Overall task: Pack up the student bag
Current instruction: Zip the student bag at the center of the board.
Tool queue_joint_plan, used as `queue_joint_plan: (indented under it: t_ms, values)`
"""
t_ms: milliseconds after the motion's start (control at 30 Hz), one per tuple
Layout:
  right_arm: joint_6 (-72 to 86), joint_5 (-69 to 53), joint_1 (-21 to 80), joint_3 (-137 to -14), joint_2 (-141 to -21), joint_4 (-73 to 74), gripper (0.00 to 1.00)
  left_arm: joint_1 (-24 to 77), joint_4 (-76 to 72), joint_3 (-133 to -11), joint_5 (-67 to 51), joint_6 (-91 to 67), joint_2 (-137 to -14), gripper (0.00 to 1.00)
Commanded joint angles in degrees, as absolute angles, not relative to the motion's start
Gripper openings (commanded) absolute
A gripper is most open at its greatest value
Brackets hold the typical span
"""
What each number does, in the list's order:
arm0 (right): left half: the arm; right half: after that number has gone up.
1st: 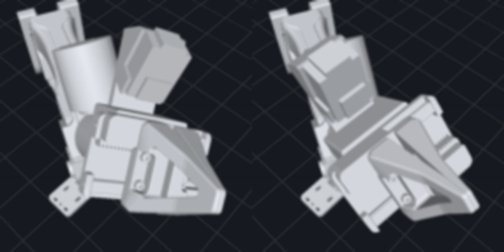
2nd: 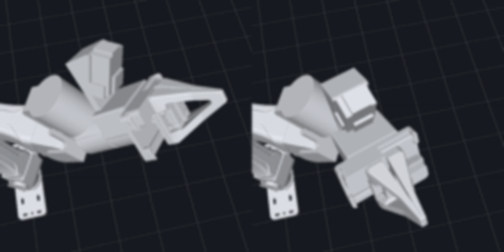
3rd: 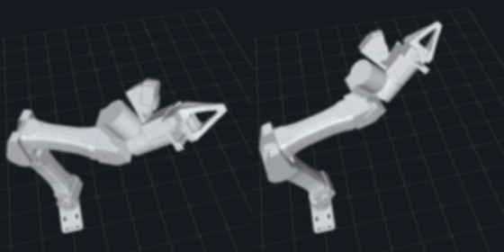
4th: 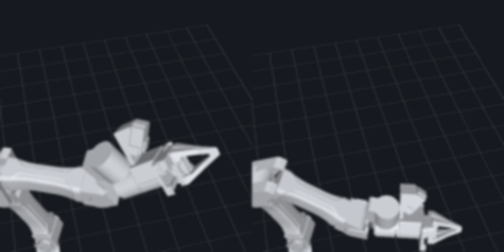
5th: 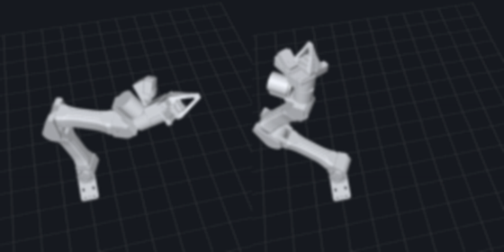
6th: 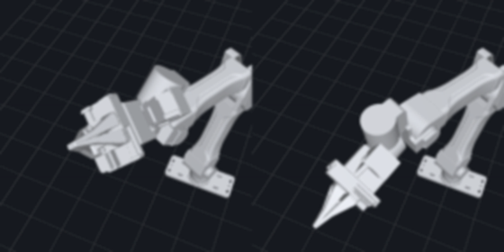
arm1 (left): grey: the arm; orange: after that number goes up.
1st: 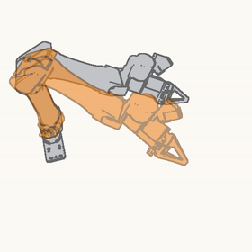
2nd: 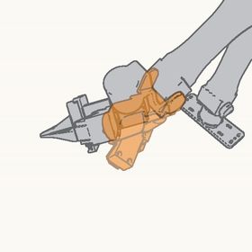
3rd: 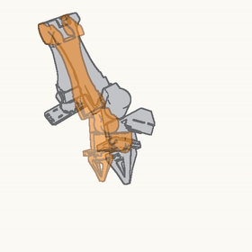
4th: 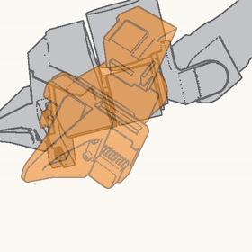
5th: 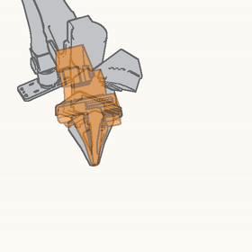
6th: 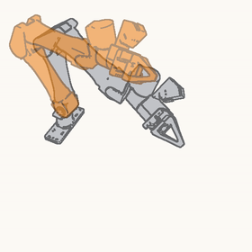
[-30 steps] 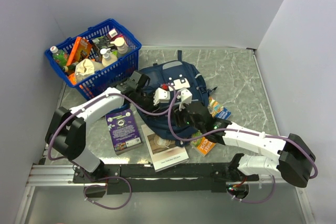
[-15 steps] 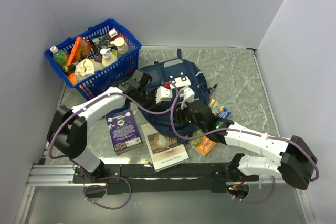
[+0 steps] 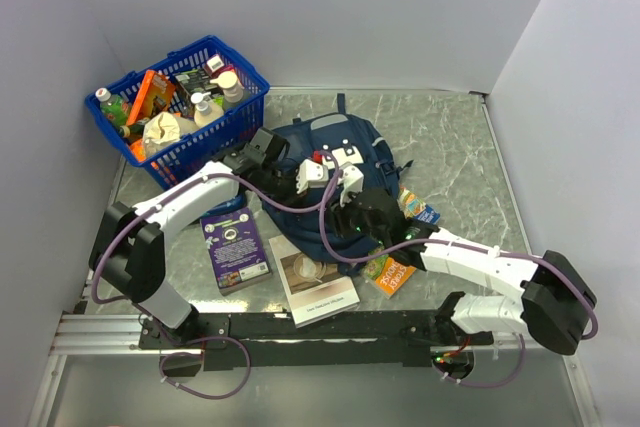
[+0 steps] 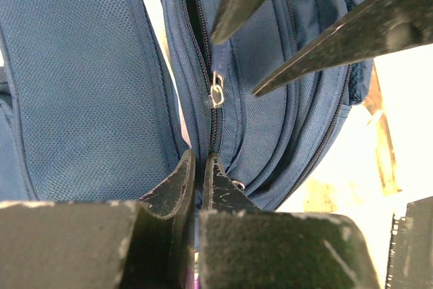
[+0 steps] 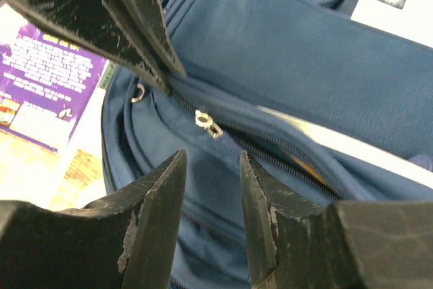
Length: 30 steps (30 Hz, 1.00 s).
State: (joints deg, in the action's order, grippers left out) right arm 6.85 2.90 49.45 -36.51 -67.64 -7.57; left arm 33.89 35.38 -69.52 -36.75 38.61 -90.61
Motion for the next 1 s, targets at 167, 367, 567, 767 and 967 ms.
queue_joint_plan:
  t_ms: [167,367,567,767,967]
  values:
    - [5.89,2.20,49.13,-37.35,-71.19,-16.78,0.42,33.84,41.22,-74.35,-46.05,37.00,-87.80,0.01]
    - [6.85,1.76,49.13,-35.43,-71.19,-17.84,0.33,33.40,41.75,-75.32,-45.79,36.74,-87.80,0.01]
    - [9.66,1.41,49.39,-31.73,-69.61,-20.56,0.29,33.14,41.05,-75.94,-47.63,34.20,-88.42,0.01]
    - [16.08,0.35,49.31,-27.25,-64.17,-25.22,0.44,33.05,40.60,-74.27,-49.48,32.52,-88.51,0.01]
    - [16.00,-3.86,49.13,-27.77,-64.51,-23.56,0.45,33.13,40.25,-73.92,-48.69,32.70,-88.16,0.01]
